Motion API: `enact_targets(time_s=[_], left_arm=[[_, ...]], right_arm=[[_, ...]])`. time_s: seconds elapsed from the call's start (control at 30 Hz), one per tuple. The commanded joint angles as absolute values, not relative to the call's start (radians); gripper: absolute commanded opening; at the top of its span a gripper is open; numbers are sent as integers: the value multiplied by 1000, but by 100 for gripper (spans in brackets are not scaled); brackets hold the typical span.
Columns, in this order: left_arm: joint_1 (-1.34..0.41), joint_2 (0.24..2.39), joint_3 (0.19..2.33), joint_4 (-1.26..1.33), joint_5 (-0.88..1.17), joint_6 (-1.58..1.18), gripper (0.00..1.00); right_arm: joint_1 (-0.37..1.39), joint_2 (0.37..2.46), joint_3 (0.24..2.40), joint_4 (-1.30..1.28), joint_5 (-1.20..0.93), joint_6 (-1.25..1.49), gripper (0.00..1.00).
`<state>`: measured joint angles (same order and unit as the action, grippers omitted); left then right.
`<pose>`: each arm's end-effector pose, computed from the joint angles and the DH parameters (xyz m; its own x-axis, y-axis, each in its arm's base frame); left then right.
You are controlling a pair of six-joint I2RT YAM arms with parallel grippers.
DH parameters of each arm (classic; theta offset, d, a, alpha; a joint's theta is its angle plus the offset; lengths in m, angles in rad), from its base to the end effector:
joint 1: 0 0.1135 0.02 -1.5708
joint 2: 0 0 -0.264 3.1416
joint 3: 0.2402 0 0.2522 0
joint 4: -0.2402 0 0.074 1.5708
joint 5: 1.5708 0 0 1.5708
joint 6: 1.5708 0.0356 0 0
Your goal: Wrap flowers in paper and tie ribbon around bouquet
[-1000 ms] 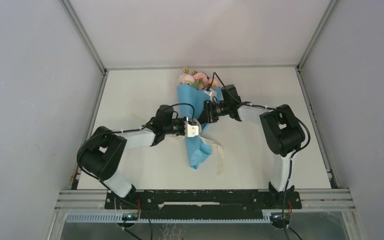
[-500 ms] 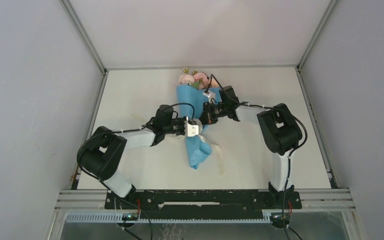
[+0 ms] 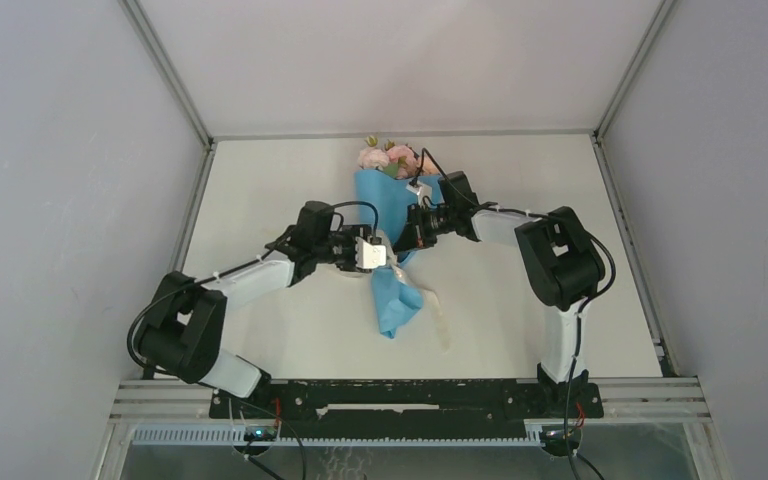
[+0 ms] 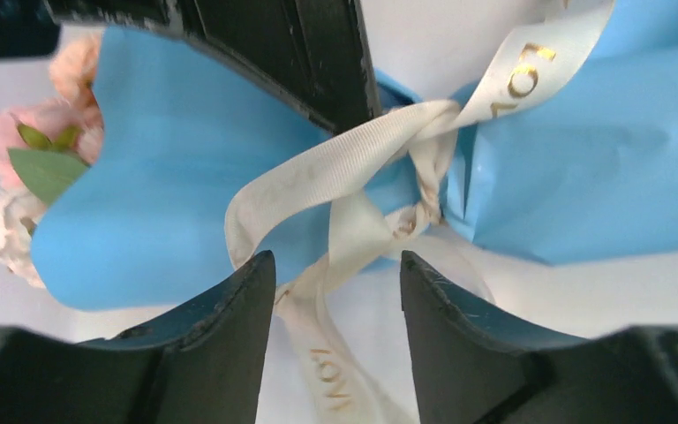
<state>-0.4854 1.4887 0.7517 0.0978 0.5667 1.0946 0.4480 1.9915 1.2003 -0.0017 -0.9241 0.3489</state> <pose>0.2596 -0.1585 0.1943 0.4467 0.6121 -0.6525 0.8241 0.0025 0.5665 0.3569 0.2031 0.1544 -0.8652 -0.1873 -0.4651 -0.5002 0.3879 0.7742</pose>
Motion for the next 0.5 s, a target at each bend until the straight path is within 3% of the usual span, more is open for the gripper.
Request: enact_targets(time_s=[0.0,0.1,0.17,0.47], left_arm=[[-459,1463,877,-223,495,1149,54],[-451,1462,891,-320,456,1191,42],[-448,1448,892,-359,461,1219,40],[-448,1411,966,-702,567,1430,55]], right_arm=[[462,1921,1235,-23,-896,310,0],[465,1910,1235,-34,-891,303,0],[465,1908,1235,-37,-888,301,0],[464,1911,1235,-19,-888,313,0]])
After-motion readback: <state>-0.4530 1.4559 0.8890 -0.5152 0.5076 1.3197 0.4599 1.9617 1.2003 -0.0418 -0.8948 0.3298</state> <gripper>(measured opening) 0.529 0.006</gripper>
